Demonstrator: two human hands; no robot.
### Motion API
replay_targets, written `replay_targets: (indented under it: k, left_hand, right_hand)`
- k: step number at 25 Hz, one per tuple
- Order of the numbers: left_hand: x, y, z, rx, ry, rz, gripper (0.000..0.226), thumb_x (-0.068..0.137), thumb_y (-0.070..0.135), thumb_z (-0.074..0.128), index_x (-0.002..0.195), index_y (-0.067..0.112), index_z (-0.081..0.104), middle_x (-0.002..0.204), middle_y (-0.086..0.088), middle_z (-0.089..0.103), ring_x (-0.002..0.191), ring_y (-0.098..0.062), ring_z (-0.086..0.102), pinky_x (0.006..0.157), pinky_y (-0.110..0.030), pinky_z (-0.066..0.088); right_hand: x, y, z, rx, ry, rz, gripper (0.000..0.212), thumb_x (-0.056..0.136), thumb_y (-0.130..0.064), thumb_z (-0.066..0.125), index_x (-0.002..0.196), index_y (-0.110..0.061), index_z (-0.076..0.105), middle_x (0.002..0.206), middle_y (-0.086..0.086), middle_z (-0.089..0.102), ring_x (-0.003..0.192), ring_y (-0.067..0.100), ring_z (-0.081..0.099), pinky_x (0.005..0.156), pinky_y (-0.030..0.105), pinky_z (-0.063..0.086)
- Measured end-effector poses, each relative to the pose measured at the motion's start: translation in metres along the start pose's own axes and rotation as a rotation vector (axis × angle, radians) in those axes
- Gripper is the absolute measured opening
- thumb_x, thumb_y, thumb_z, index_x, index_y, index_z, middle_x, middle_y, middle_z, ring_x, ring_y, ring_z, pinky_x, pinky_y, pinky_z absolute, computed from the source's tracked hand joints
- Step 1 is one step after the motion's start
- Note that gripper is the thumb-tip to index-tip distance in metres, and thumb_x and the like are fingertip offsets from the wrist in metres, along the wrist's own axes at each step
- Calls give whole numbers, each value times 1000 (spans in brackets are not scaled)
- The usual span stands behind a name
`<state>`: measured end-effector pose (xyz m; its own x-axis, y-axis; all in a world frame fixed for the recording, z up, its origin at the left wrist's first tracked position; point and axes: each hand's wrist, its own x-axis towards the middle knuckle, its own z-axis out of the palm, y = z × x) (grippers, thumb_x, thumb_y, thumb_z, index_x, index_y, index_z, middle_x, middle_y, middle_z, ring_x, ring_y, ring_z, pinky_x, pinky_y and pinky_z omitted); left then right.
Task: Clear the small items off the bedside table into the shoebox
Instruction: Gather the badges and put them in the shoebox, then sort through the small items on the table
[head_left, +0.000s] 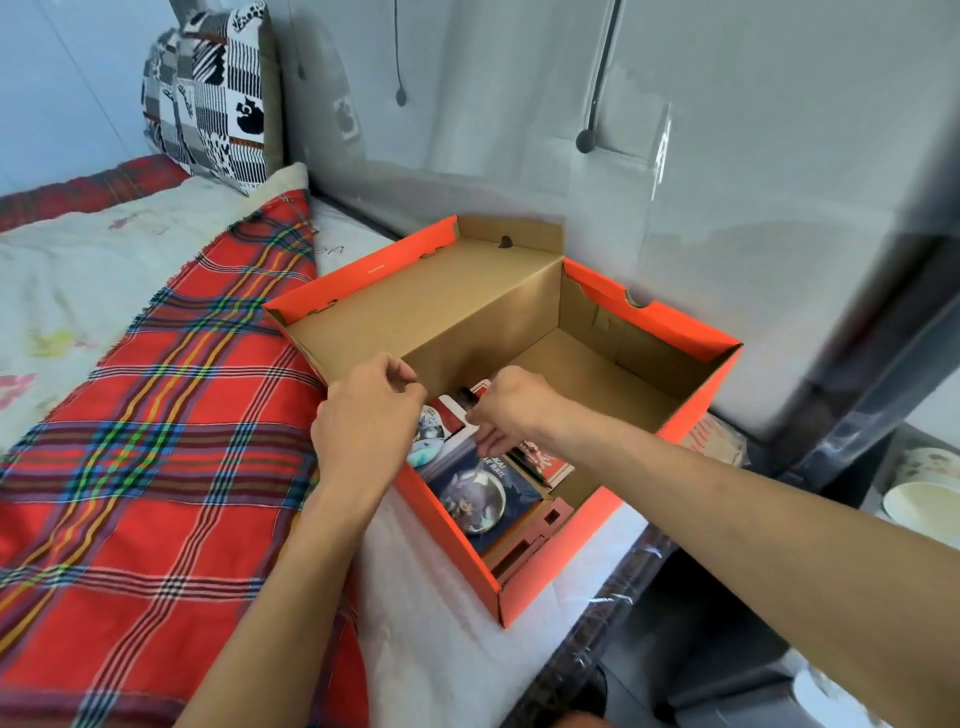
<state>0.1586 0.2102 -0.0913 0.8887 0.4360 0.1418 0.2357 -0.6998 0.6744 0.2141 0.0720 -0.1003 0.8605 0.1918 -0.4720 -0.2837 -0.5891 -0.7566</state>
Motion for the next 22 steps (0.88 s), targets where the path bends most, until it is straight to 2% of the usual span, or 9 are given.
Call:
replay_targets:
  k: [1,4,6,9,12,14,17,19,22]
  left_hand:
    - [-5,11,0,-15,-32,36,7,80,27,58,81,33,62,86,6,68,92,-28,62,78,-36,47]
    - [-27,44,2,-102,-165,136,11,81,22,59,77,32,60,81,9,67,91,-30,64,85,-40,50]
    - [-50,69,9,-149,-239,229,14,81,19,60,76,32,61,77,11,65,91,-31,63,87,-42,50]
    - [-99,112,36,-195,-371,392,19,82,14,62,75,32,62,73,16,64,91,-28,64,82,-37,49]
    - [-160,155,82,-217,-554,553,17,85,14,63,83,30,67,85,8,72,88,-23,67,84,-38,52]
    - [-195,172,115,-203,-684,622,15,88,14,62,84,28,66,83,5,71,81,-25,67,80,-41,54]
    - [-248,192,173,-150,-839,689,14,90,21,63,83,34,63,86,6,70,75,-23,69,77,-44,55]
    - [-273,201,208,-123,-902,704,7,91,24,64,90,31,66,93,7,72,77,-17,70,79,-42,56]
    - [-307,215,255,-50,-948,771,9,91,21,65,98,26,67,97,11,71,91,-13,67,83,-35,54]
  right_hand:
    - [-12,4,-12,15,33,-12,12,92,-2,58,84,5,63,79,20,69,59,24,64,51,25,56]
    - [-59,22,-54,50,142,-105,24,86,7,56,72,-12,57,64,7,59,50,14,53,40,20,40]
    - [-102,46,-82,121,204,-141,26,85,10,54,75,-14,56,62,6,56,46,13,48,38,19,33]
    - [-174,107,-118,278,315,-133,20,84,10,55,83,-10,59,64,10,57,46,14,45,40,21,31]
    - [-235,189,-144,382,430,-18,12,86,3,59,91,-6,64,65,8,59,52,17,46,46,25,34]
    - [-264,241,-152,415,511,83,11,87,-2,59,94,-7,66,63,5,61,55,16,48,50,29,35]
    - [-298,323,-161,436,657,212,14,91,-5,56,96,-9,69,57,0,63,46,8,50,46,22,37]
    - [-308,371,-170,326,750,299,15,92,-10,55,95,-15,69,62,-2,67,48,7,56,45,18,38]
    - [-323,430,-192,-115,952,490,22,91,-13,53,106,-20,67,99,3,71,86,22,67,64,26,47]
